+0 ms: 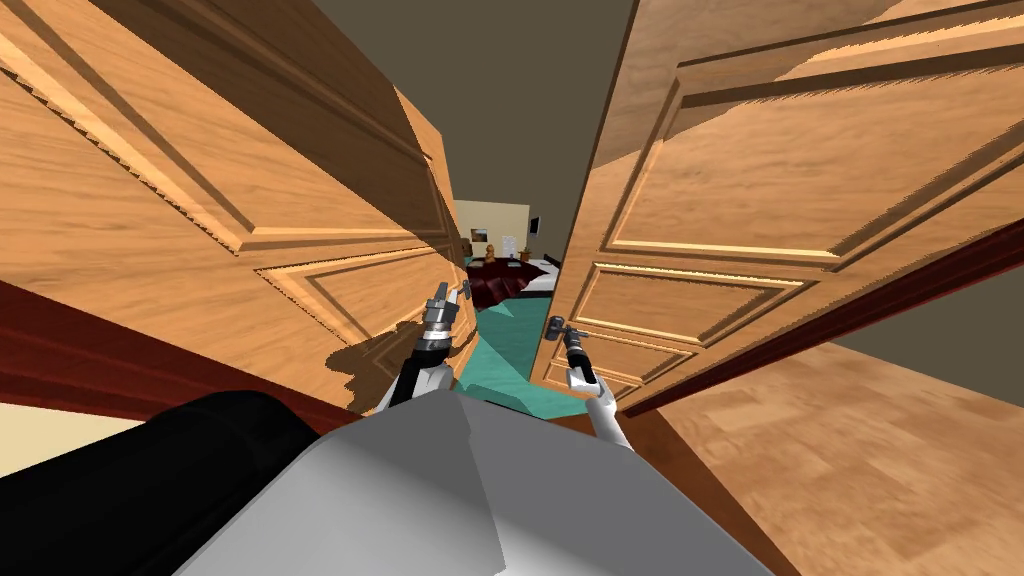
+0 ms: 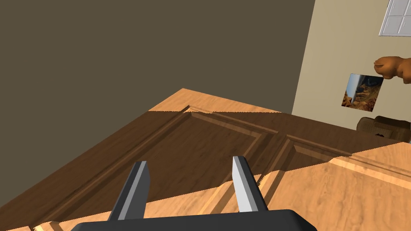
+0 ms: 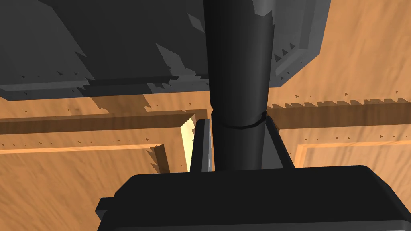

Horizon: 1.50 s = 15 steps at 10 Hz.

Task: Push the door open

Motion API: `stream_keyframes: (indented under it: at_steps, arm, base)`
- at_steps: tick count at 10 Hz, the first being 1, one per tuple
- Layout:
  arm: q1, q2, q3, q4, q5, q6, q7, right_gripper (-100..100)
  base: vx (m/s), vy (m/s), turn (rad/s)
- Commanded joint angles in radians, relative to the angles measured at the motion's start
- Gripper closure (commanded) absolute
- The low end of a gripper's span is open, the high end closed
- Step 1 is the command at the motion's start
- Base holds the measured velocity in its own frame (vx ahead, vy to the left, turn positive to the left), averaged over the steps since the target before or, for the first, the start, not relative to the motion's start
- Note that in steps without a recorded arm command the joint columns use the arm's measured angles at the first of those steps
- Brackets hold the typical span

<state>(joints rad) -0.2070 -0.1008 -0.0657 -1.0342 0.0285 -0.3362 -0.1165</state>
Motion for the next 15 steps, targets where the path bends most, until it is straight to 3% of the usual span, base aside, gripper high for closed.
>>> stream_keyframes:
  at_steps: [1, 10, 11, 15]
  arm:
    - [-0.003, -0.006, -0.028, -0.01, -0.003, 0.007, 0.009, 100]
    - [-0.013, -0.003, -0.128, 0.014, -0.018, 0.01, 0.039, 100]
    - [-0.011, -0.004, -0.12, 0.015, -0.017, 0.014, 0.037, 100]
    - [-0.016, -0.008, -0.163, 0.016, -0.021, 0.013, 0.056, 100]
  base:
    - [0.131, 0.112, -0.055]
    - [0.159, 0.117, -0.072]
    - [0.088, 0.057, -0.05]
    - [0.145, 0.036, -0.053]
